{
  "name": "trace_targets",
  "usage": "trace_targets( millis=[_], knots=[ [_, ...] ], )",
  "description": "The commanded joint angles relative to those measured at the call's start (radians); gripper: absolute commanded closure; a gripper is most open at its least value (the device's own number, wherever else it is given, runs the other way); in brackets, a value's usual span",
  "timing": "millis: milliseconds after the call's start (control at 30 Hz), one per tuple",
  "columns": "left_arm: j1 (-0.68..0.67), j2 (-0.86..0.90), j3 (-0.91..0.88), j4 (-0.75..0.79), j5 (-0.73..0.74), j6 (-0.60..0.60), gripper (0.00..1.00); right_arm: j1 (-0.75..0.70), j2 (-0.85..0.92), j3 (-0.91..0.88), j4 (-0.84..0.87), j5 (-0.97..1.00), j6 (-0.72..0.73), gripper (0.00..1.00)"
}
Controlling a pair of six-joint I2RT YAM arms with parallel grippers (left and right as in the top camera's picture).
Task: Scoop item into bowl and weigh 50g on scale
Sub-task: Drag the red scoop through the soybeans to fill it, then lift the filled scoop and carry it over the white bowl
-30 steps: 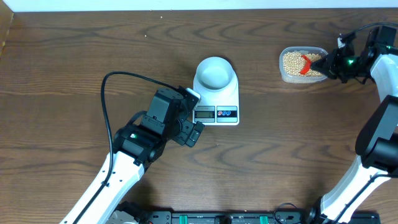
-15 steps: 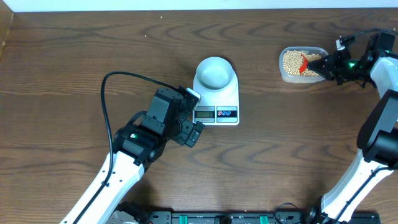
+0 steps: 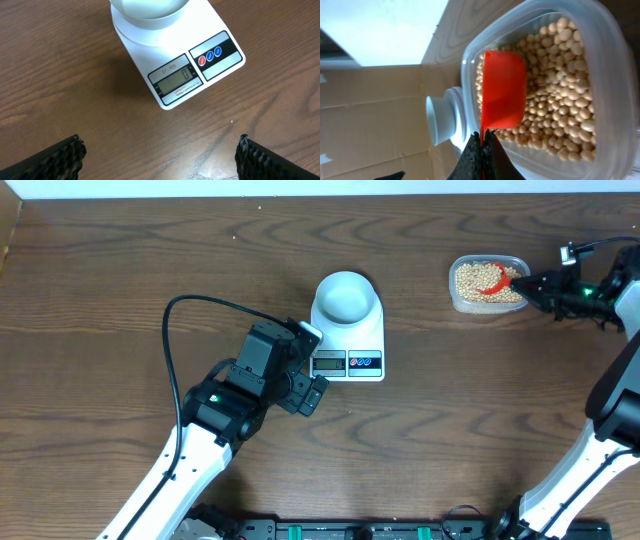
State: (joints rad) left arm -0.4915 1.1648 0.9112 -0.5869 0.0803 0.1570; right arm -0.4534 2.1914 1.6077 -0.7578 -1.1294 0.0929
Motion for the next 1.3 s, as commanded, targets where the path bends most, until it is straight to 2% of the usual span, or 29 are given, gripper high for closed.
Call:
trace_targets(
  millis=[0, 467, 1100, 1267],
  knots=[
    [0.004, -0.009, 0.029, -0.003, 0.01, -0.005, 0.02, -0.008, 0.008, -0.007, -0.009, -0.102, -0.043, 0.99],
    [0.004, -0.009, 0.029, -0.003, 0.01, -0.005, 0.02, -0.063, 0.008, -0.013, -0.08, -0.152, -0.124, 0.99],
    [0.004, -0.009, 0.029, -0.003, 0.01, -0.005, 0.02, -0.126, 0.008, -0.119, -0.016, -0.433, -0.187, 0.99],
    [0.004, -0.009, 0.029, -0.003, 0.01, -0.005, 0.02, -0.101, 0.008, -0.119, -0.034, -0.433, -0.176, 0.99]
  ],
)
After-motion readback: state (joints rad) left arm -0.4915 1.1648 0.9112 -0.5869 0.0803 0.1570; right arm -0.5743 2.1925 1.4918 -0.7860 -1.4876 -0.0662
